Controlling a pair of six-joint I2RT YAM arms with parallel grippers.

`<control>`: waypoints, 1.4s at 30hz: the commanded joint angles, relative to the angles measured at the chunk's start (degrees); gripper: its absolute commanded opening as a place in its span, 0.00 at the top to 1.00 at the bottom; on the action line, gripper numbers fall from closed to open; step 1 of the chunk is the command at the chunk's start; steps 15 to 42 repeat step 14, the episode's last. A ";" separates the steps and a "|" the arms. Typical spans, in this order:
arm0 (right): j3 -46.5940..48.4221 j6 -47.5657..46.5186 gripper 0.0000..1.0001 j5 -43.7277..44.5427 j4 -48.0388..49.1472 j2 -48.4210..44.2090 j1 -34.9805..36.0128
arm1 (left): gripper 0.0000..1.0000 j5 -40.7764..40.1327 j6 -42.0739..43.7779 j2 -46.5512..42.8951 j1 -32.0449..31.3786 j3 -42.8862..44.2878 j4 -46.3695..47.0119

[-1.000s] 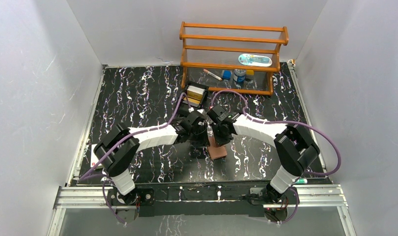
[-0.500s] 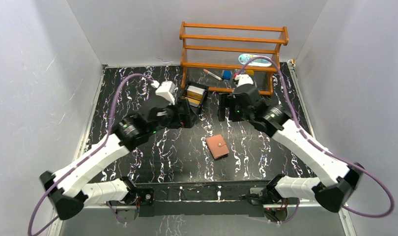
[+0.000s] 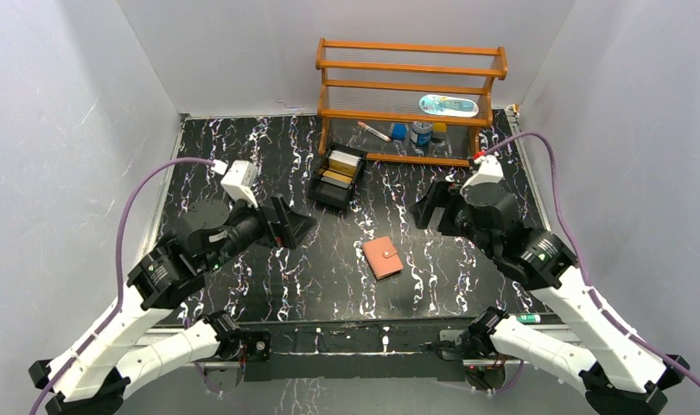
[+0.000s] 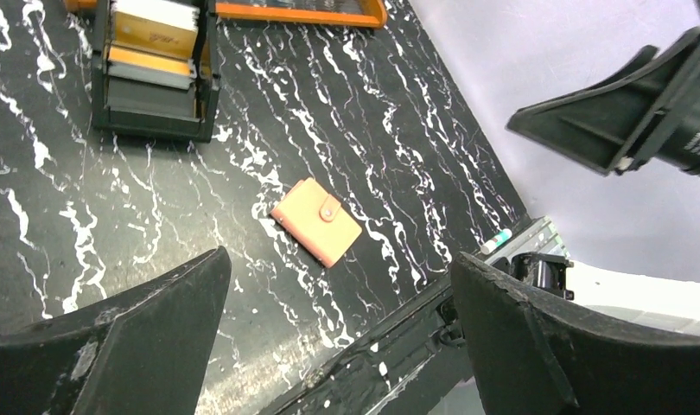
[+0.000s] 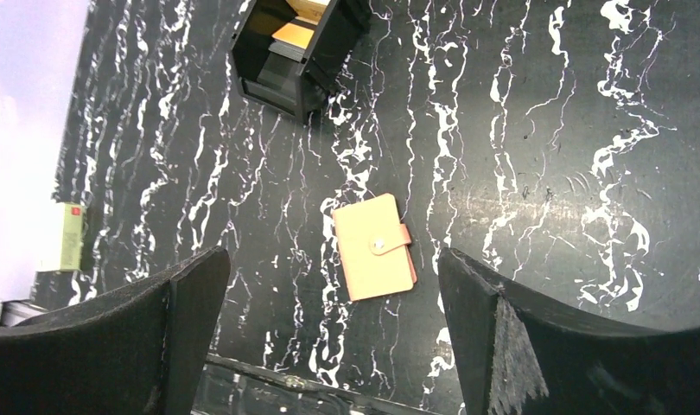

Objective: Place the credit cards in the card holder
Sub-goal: Reset both arms

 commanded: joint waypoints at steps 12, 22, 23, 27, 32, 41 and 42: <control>-0.15 4.87 0.02 0.90 1.36 -1.72 0.06 | 0.01 -3.87 -2.73 -2.19 0.26 -4.82 -1.79; -0.29 4.80 0.02 0.83 1.50 -1.59 0.03 | 0.01 -4.57 -2.57 -1.99 0.16 -4.49 -2.47; -0.29 4.80 0.02 0.83 1.50 -1.59 0.03 | 0.01 -4.57 -2.57 -1.99 0.16 -4.49 -2.47; -0.29 4.80 0.02 0.83 1.50 -1.59 0.03 | 0.01 -4.57 -2.57 -1.99 0.16 -4.49 -2.47; -0.29 4.80 0.02 0.83 1.50 -1.59 0.03 | 0.01 -4.57 -2.57 -1.99 0.16 -4.49 -2.47; -0.29 4.80 0.02 0.83 1.50 -1.59 0.03 | 0.01 -4.57 -2.57 -1.99 0.16 -4.49 -2.47; -0.29 4.80 0.02 0.83 1.50 -1.59 0.03 | 0.01 -4.57 -2.57 -1.99 0.16 -4.49 -2.47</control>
